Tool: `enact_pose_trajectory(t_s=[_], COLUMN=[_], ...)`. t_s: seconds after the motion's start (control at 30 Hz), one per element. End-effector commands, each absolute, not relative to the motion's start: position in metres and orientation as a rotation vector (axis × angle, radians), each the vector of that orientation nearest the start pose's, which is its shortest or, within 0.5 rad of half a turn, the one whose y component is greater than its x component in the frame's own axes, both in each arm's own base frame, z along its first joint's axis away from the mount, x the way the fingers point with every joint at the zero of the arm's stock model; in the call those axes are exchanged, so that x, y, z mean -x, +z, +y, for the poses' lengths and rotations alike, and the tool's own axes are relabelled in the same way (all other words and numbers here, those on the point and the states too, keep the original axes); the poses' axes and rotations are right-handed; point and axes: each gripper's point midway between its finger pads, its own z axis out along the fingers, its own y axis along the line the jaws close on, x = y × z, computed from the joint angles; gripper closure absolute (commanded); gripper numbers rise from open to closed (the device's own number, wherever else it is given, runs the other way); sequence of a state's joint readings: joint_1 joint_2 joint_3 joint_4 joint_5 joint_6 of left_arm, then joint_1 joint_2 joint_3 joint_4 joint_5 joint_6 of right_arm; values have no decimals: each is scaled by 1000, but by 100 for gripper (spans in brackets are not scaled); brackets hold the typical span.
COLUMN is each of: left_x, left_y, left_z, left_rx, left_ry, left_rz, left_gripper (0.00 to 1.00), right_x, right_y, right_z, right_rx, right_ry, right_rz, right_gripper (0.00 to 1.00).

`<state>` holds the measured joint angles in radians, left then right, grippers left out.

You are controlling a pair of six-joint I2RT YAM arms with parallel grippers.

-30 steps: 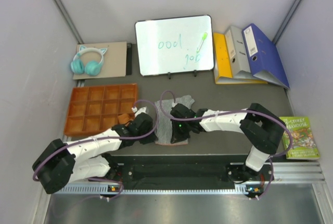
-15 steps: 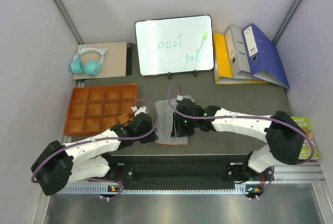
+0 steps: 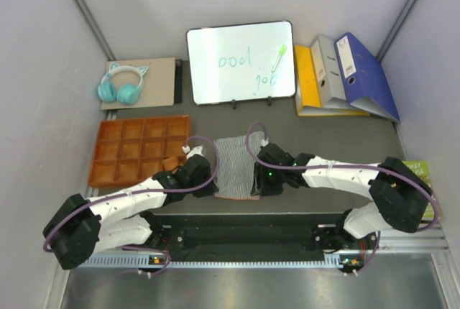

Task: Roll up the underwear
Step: Fold the underwear at the center of the board.

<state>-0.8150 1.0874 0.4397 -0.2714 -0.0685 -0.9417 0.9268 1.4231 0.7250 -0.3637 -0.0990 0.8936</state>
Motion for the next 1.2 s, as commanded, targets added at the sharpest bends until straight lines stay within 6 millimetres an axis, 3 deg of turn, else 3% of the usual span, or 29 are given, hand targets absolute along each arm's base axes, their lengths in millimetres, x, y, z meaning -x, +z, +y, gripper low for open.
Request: enact_pose_trajectory(t_s=[0.0, 0.27, 0.43, 0.53, 0.93, 1.17], left_x=[-173, -171, -175, -180, -184, -176], left_y=[47, 45, 50, 60, 81, 88], left_z=[-214, -212, -215, -222, -265, -309], left_rx=[177, 165, 131, 101, -13, -93], left_ry=[-649, -640, -645, -659, -700, -787], left_rz=[2558, 2564, 2548, 2531, 2507, 2492], left_gripper=[100, 100, 100, 100, 100, 100], right_x=[-153, -150, -149, -149, -152, -152], right_y=[37, 19, 14, 12, 15, 14], right_z=[283, 268, 267, 265, 266, 266], right_rx=[65, 30, 54, 66, 72, 65], right_ry=[703, 577, 561, 544, 541, 539], right_rz=[2785, 2844, 2853, 2858, 2849, 2848], right_gripper=[57, 68, 92, 100, 100, 100])
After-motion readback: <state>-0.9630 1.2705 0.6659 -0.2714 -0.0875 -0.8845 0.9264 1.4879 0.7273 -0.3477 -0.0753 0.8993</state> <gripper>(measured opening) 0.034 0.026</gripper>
